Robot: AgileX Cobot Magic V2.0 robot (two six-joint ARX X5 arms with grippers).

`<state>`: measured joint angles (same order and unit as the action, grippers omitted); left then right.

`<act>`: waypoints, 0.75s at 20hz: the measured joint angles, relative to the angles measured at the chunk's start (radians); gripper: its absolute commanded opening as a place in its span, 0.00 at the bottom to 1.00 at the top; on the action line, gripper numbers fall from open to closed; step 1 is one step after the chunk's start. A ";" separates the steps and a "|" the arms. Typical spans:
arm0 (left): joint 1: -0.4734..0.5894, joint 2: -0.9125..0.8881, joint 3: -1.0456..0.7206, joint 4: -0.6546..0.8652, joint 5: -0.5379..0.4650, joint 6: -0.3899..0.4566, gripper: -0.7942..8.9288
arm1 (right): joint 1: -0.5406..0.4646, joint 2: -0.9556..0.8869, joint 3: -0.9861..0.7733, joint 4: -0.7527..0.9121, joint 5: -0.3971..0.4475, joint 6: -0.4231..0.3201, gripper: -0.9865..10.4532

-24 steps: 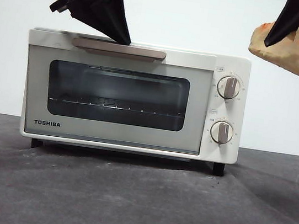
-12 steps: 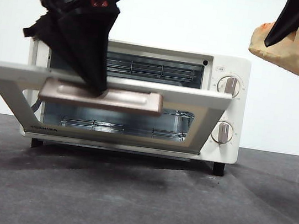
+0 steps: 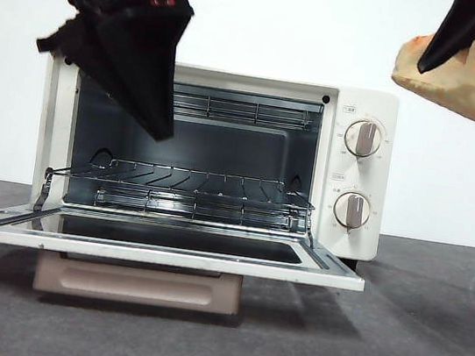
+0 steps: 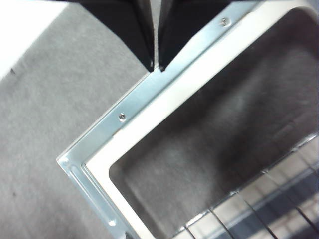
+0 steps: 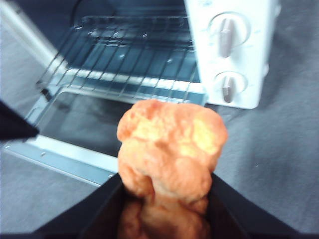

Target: The left arm flap open the oven, the right arm pick bread and place it into oven, the left arm flap close the oven

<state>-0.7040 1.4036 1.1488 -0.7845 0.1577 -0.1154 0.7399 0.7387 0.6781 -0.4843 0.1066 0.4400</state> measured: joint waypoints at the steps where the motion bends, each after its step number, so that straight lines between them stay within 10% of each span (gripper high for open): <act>1: 0.006 -0.026 0.000 0.002 -0.028 0.000 0.10 | 0.000 0.000 0.000 0.000 -0.001 0.000 0.26; 15: 0.190 -0.762 -0.263 -0.146 -0.082 -0.035 0.10 | 0.007 0.187 0.000 0.218 -0.138 0.024 0.26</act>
<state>-0.5144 0.6418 0.8856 -0.9306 0.0753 -0.1501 0.7467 0.9253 0.6785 -0.2665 -0.0319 0.4644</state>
